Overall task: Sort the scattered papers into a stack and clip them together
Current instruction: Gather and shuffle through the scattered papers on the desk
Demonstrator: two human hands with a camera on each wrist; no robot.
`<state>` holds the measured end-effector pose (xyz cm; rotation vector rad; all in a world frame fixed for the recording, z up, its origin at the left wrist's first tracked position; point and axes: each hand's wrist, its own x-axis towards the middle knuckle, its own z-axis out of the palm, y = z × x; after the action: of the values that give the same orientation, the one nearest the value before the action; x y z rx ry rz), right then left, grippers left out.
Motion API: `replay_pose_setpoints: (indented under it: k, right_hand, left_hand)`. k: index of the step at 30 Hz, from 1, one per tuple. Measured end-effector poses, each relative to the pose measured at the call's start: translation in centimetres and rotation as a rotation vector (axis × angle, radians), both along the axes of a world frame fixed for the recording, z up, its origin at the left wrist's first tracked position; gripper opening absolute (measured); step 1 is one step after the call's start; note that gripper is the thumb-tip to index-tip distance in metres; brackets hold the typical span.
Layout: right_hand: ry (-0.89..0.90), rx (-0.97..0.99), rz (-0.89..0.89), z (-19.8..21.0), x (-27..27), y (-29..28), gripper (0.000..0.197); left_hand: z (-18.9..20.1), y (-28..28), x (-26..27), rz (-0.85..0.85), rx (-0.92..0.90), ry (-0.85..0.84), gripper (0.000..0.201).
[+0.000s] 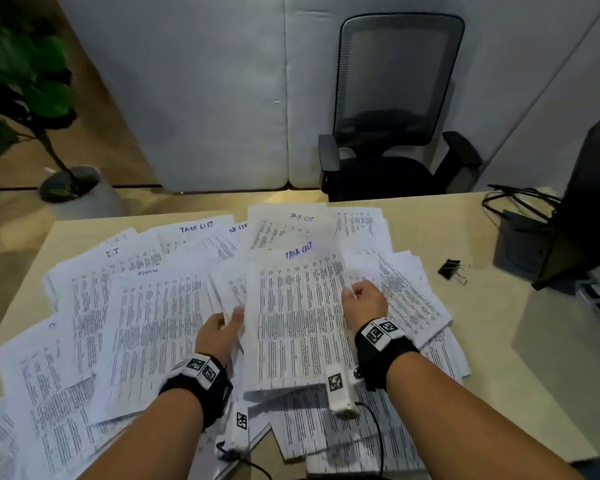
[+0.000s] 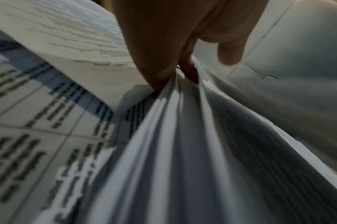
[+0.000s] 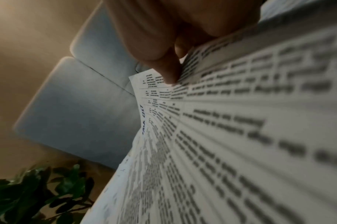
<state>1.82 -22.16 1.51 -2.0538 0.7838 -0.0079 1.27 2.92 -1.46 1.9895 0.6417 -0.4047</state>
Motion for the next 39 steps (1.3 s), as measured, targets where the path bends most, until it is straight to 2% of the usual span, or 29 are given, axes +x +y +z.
replay_pose_setpoints:
  k: [3,6,9,12,14,15,18,19,21,23,25,26,27,28,30,32,35,39]
  right_hand:
    - [0.058,-0.007,0.025,0.1,-0.4,-0.6,0.005]
    - [0.097,0.013,0.072,0.0,-0.2,-1.2,0.016]
    - [0.076,-0.056,0.106,-0.8,0.0,-0.8,0.021]
    - [0.08,-0.082,0.282,-1.2,0.5,0.3,0.032]
    - [0.031,-0.123,0.307,-0.9,1.0,0.9,0.041]
    - [-0.005,-0.129,0.329,-1.0,1.3,1.1,0.046]
    - [-0.045,-0.053,0.397,-1.4,2.0,1.5,0.048]
    - [-0.028,-0.064,0.393,-1.2,2.1,1.4,0.044]
    - [0.116,-0.178,0.338,-1.0,2.1,0.8,0.017]
    - [0.361,-0.283,0.253,-1.5,1.7,-0.4,0.041]
    - [0.486,-0.186,0.215,-1.8,1.5,-1.0,0.057]
    - [0.503,-0.119,0.226,-2.1,1.6,-1.0,0.058]
    - [0.499,-0.066,0.262,-2.3,1.7,-0.9,0.053]
    - [0.474,-0.047,0.311,-2.4,2.0,-0.7,0.039]
    - [0.362,-0.083,0.359,-1.6,2.9,-0.4,0.003]
    - [0.24,-0.098,0.368,-0.6,4.3,-0.4,0.017]
    - [0.114,-0.148,0.389,0.5,6.8,-0.1,0.01]
    - [0.096,-0.1,0.236,-0.8,9.8,0.6,0.014]
  left_hand:
    - [0.1,-0.1,-0.5,-0.024,0.015,-0.068,0.04]
    - [-0.6,0.4,-0.3,-0.072,0.051,-0.1,0.038]
    - [-0.5,0.2,-0.1,0.064,-0.048,-0.147,0.023]
    - [0.0,-0.3,0.6,0.167,-0.133,-0.089,0.052]
    - [0.2,-0.2,1.1,0.218,-0.23,-0.025,0.072]
    - [0.2,-0.1,1.2,0.192,-0.229,-0.037,0.074]
    - [0.3,0.2,1.0,0.033,-0.067,-0.136,0.043]
    - [0.2,0.4,0.9,0.005,-0.018,-0.157,0.039]
    - [0.2,0.8,0.9,0.003,0.038,-0.173,0.046]
    - [0.3,1.4,1.2,0.044,0.044,-0.197,0.048]
    - [0.0,2.3,1.6,0.092,0.037,-0.211,0.045]
    - [-0.1,2.8,1.8,0.117,0.03,-0.215,0.044]
    - [-0.4,3.3,1.9,0.14,0.02,-0.218,0.045]
    - [-0.6,3.8,2.0,0.168,0.006,-0.222,0.048]
    - [-0.9,4.8,2.1,0.234,-0.018,-0.218,0.052]
    - [-1.1,5.5,2.1,0.293,-0.015,-0.194,0.05]
    - [-1.7,6.2,1.8,0.308,0.021,-0.176,0.046]
    - [-2.3,6.7,1.4,0.275,0.009,-0.159,0.048]
